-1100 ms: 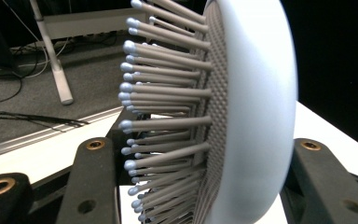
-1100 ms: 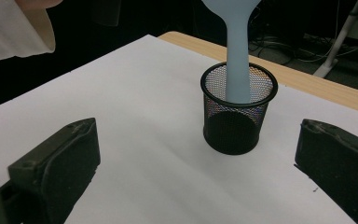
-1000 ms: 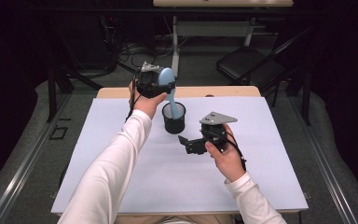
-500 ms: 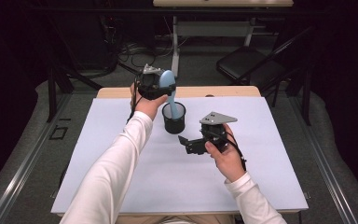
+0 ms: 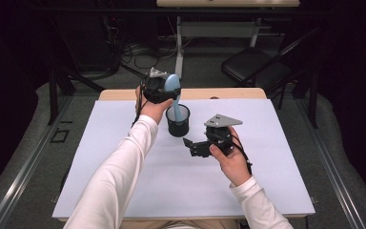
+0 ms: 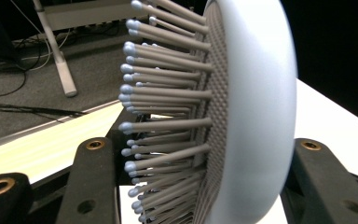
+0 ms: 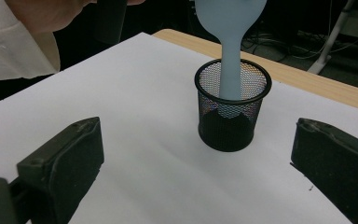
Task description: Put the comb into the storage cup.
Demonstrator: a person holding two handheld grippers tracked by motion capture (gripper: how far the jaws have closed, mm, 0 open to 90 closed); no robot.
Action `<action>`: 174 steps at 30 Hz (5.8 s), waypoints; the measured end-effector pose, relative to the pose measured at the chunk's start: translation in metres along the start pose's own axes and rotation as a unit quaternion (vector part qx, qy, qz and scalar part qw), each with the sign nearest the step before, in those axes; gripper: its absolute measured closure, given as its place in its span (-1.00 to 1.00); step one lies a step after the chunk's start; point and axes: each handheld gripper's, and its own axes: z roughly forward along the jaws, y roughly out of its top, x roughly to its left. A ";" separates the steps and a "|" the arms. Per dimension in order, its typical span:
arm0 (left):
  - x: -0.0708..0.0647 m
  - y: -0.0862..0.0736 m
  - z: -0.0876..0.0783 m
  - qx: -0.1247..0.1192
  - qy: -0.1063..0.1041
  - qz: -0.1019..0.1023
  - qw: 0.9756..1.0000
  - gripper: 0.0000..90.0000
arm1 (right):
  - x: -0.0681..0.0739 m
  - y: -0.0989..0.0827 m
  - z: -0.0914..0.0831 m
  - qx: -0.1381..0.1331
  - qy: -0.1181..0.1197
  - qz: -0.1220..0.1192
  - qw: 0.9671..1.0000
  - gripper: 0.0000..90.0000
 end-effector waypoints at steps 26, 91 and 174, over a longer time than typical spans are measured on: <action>0.005 -0.022 0.017 0.008 0.021 0.005 1.000 0.07 | -0.001 0.000 0.000 0.003 0.000 0.003 1.000 -0.94; 0.000 -0.027 0.027 0.014 0.017 0.001 1.000 -0.42 | -0.002 0.000 0.001 0.005 0.002 0.002 1.000 -0.94; -0.001 -0.025 0.025 0.021 0.015 -0.015 1.000 -0.99 | 0.000 -0.001 0.002 0.009 0.002 0.002 1.000 -0.94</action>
